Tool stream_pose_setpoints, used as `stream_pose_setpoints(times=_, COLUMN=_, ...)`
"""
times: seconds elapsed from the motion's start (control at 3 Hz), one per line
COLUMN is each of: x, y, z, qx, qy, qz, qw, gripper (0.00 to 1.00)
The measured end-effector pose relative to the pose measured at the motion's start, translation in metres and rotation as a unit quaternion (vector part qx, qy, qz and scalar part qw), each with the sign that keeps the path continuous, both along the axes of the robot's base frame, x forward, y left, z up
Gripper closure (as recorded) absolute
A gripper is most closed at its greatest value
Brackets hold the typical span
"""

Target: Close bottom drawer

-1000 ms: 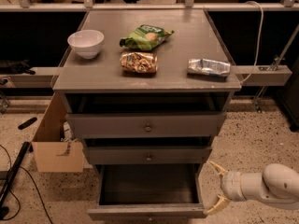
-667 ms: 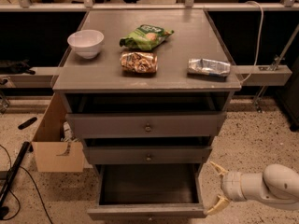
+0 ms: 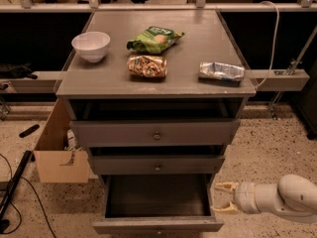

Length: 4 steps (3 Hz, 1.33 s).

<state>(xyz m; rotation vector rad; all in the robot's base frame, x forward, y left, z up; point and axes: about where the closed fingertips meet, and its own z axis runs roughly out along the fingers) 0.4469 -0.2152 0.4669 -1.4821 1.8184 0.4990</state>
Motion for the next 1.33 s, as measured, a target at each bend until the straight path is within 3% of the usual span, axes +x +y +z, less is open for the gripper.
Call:
stream_pose_setpoints(times=0.33, x=0.000, y=0.005, z=-0.011, qx=-0.005, qy=0.006, qz=-0.001, qw=1.0000, gripper=0.69)
stream_pose_setpoints(times=0.67, x=0.011, y=0.008, z=-0.049, qx=0.001, qy=0.015, qz=-0.009, qw=0.9998, gripper=0.93)
stream_pose_setpoints(times=1.0, x=-0.007, y=-0.006, z=-0.105, qx=-0.022, qy=0.035, qz=-0.006, qw=0.9991, gripper=1.00)
stream_pose_setpoints(times=1.33, x=-0.008, y=-0.006, z=-0.105, qx=-0.022, qy=0.035, qz=-0.006, qw=0.9991, gripper=1.00)
